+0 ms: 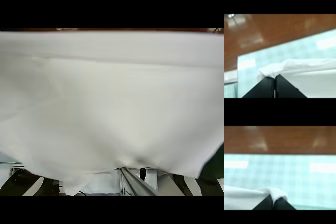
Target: Fold the shirts.
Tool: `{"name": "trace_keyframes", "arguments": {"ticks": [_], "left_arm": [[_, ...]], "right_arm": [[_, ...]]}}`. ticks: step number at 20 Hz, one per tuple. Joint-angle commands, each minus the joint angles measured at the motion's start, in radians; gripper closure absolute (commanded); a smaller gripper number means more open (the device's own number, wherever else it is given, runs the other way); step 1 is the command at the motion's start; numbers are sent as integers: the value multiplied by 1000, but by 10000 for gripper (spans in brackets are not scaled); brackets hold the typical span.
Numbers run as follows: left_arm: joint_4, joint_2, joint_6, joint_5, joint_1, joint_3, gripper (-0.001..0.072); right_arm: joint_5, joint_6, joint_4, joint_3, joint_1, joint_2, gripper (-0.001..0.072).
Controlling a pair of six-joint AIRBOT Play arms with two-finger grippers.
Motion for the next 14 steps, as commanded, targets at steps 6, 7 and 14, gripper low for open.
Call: {"name": "trace_keyframes", "arguments": {"ticks": [6,7,14], "left_arm": [[30,-483,-235,352,65,-214,692],[24,-554,-243,400,64,-207,692],[19,-944,-449,573,95,-34,692]], "right_arm": [[-292,-164,154,-413,6,-338,688],[-341,-186,180,-413,8,-414,688],[-534,-223,398,-211,9,-949,688]]}}
